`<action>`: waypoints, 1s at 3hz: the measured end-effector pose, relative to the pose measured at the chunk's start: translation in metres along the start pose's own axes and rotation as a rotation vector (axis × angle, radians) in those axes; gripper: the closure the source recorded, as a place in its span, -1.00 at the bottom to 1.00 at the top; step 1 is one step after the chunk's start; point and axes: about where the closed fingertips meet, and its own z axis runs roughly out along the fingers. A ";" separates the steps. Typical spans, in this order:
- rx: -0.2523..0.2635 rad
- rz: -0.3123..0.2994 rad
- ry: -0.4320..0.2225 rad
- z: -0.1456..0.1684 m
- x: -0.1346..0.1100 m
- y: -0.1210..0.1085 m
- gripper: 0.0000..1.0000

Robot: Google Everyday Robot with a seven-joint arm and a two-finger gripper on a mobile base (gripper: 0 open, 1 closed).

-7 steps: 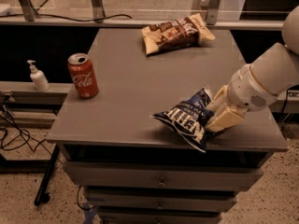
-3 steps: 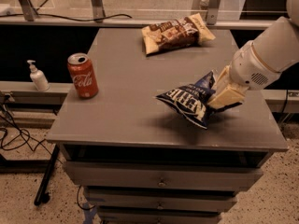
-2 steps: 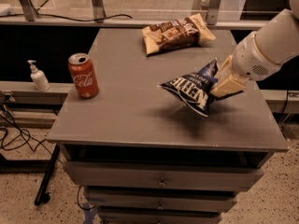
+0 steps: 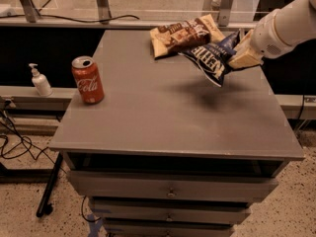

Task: Move blue chip bag near brown chip bag

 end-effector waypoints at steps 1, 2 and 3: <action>0.111 0.002 -0.045 0.018 -0.002 -0.049 1.00; 0.177 -0.012 -0.044 0.042 -0.003 -0.083 1.00; 0.197 -0.018 -0.005 0.073 0.003 -0.108 1.00</action>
Offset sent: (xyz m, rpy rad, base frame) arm 0.1443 -0.0172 0.0073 -0.0146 -0.2591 -0.0934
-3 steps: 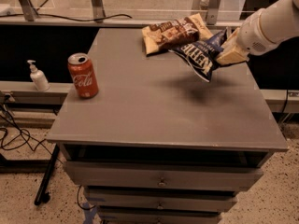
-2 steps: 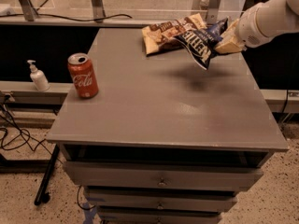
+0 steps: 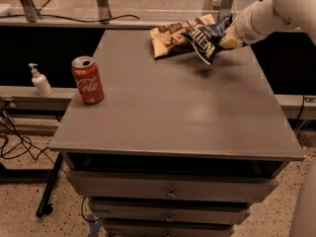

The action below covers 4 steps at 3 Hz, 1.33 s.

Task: Move blue chip bag near brown chip bag

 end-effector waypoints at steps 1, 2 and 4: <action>-0.006 -0.003 0.029 0.026 0.005 -0.011 0.66; -0.012 -0.008 0.035 0.037 0.004 -0.015 0.19; -0.045 -0.041 0.038 0.050 -0.008 -0.010 -0.74</action>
Offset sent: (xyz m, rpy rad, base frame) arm 0.0507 -0.0025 -0.0121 -0.0374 0.0195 -0.0135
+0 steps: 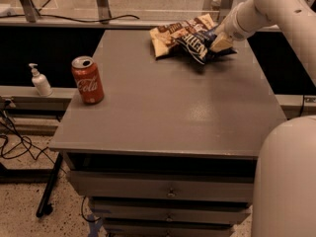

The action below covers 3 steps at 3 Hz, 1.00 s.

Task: Move blue chip bag near brown chip bag

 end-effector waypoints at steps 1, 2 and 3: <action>-0.010 -0.014 -0.003 0.000 -0.005 0.001 -1.00; -0.026 -0.022 -0.028 -0.005 -0.011 0.008 -1.00; -0.058 -0.009 -0.078 -0.019 -0.020 0.017 -1.00</action>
Offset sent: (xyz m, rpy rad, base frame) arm -0.0229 0.0151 0.0137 0.0298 0.0029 0.0750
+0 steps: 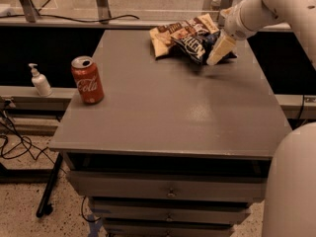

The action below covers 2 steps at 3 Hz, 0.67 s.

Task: Move blue chip bag near brown chip bag

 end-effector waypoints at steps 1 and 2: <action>-0.064 0.027 -0.056 -0.030 -0.007 0.024 -1.00; -0.131 0.045 -0.097 -0.074 -0.004 0.052 -1.00</action>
Offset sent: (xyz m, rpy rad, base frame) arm -0.1615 -0.0324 0.0494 0.1630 0.1616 0.1312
